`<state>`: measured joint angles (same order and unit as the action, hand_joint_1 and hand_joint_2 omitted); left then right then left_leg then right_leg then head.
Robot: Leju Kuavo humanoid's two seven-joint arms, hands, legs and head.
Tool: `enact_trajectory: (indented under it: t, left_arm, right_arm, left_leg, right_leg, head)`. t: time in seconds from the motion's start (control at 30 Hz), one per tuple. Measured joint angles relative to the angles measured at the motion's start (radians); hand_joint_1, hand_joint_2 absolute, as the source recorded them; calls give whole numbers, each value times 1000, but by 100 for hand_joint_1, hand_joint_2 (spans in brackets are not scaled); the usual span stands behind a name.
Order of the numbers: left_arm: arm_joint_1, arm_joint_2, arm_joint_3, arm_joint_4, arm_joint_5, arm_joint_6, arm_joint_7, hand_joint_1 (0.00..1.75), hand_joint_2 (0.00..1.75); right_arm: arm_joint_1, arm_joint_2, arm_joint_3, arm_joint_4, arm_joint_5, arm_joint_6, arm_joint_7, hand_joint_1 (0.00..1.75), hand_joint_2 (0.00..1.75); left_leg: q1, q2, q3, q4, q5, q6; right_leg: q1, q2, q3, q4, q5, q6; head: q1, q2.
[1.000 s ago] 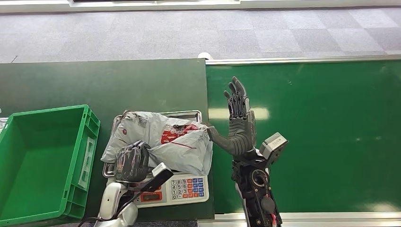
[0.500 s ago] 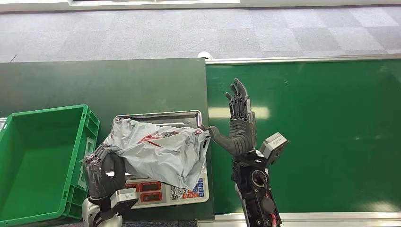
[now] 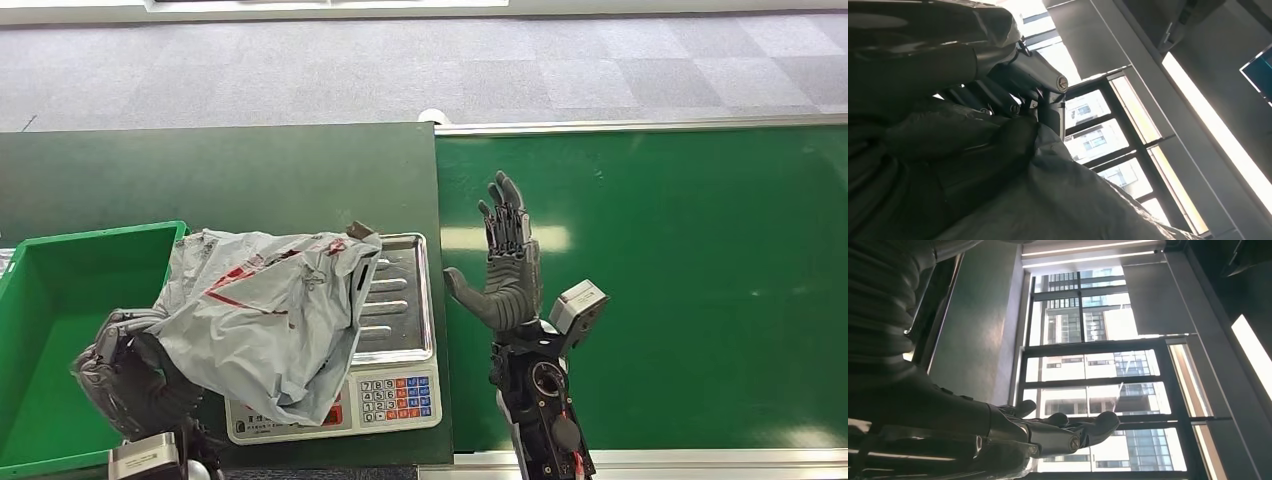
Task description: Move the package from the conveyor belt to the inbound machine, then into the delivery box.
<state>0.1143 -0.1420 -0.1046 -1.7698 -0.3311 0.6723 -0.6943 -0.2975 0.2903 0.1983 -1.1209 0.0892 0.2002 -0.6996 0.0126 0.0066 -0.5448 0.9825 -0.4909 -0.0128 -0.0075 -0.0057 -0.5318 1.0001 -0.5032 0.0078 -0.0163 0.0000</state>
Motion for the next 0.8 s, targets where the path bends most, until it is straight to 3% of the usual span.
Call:
enact_trajectory:
  t: [0.13,0.43,0.8]
  left_arm:
    - [10,-3,59,3,-51,3,27,175,175]
    - [5,-41,295,39,-227,8,159,175,175]
    - [2,-86,479,76,-296,10,163,175,175]
  right_arm:
    - [0,0,-5,4,5,0,0,0,175]
    - [0,2,-17,8,22,11,0,0,175]
    - [0,12,-33,28,35,19,0,0,175]
  left_leg:
    - [0,0,0,0,0,0]
    - [0,0,0,0,0,0]
    - [0,0,-1,0,0,0]
  right_leg:
    - [0,0,0,0,0,0]
    - [0,0,0,0,0,0]
    - [0,0,-1,0,0,0]
  head:
    - [0,0]
    - [0,0]
    - [0,0]
